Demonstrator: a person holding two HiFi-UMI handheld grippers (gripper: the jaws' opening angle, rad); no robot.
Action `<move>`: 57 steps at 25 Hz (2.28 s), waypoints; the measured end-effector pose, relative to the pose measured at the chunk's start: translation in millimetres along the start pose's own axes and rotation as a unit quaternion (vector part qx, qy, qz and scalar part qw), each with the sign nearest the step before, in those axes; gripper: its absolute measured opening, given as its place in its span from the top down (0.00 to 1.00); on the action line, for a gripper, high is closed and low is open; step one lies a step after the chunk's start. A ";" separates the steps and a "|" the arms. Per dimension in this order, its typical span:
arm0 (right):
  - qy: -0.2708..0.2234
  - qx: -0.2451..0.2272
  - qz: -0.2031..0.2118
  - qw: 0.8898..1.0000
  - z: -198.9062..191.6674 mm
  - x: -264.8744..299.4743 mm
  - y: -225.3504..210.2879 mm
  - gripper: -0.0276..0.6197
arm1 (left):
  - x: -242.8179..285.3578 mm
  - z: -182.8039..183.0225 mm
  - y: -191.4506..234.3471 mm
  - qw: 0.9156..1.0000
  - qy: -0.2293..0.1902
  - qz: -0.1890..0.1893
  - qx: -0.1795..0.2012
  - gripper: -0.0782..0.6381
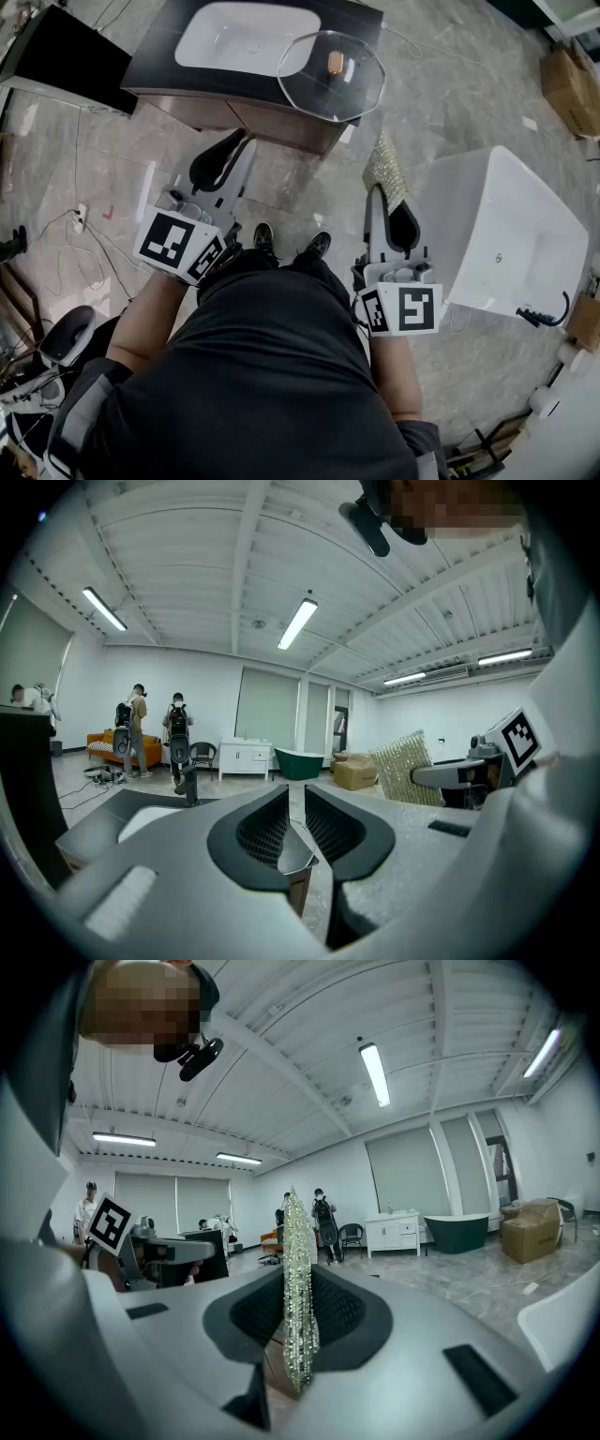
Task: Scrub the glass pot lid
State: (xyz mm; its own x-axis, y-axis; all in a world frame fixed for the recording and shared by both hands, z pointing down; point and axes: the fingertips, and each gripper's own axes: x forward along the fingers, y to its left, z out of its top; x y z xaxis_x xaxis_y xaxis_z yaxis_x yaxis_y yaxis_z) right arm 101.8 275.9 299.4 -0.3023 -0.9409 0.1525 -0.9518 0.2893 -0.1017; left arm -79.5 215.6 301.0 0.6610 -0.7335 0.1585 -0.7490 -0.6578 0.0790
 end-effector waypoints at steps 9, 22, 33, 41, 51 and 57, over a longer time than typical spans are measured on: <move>0.002 0.003 0.000 1.000 -5.0 -8.2 -3.1 0.86 | -5.2 -1.2 -1.2 1.000 0.001 0.009 0.001 0.82; -0.013 0.018 0.026 0.999 -9.8 -39.0 -41.2 0.86 | 1.1 -15.1 -54.0 0.999 0.023 0.032 -0.004 0.82; 0.020 0.080 0.004 0.997 -35.7 -43.5 -91.0 0.86 | 18.0 -23.3 -88.9 0.998 0.046 0.038 0.002 0.82; 0.043 0.097 -0.021 0.994 -45.0 -9.4 -105.0 0.86 | 46.4 -29.6 -60.8 0.998 0.051 0.024 -0.006 0.82; 0.058 0.095 -0.103 0.988 -32.7 75.5 -117.0 0.86 | 121.7 -33.2 30.8 0.998 0.052 -0.046 -0.012 0.82; 0.074 0.099 -0.134 0.983 -31.0 129.9 -110.1 0.86 | 156.8 -34.0 88.2 0.995 0.055 -0.080 -0.011 0.82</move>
State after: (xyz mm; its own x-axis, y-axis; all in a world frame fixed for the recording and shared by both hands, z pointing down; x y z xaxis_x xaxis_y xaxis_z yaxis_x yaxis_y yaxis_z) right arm 165.7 127.3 360.8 -0.0606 -0.9384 0.3401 -0.9739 -0.0192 -0.2264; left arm -43.4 48.4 366.3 0.7638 -0.5953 0.2496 -0.6359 -0.7603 0.1324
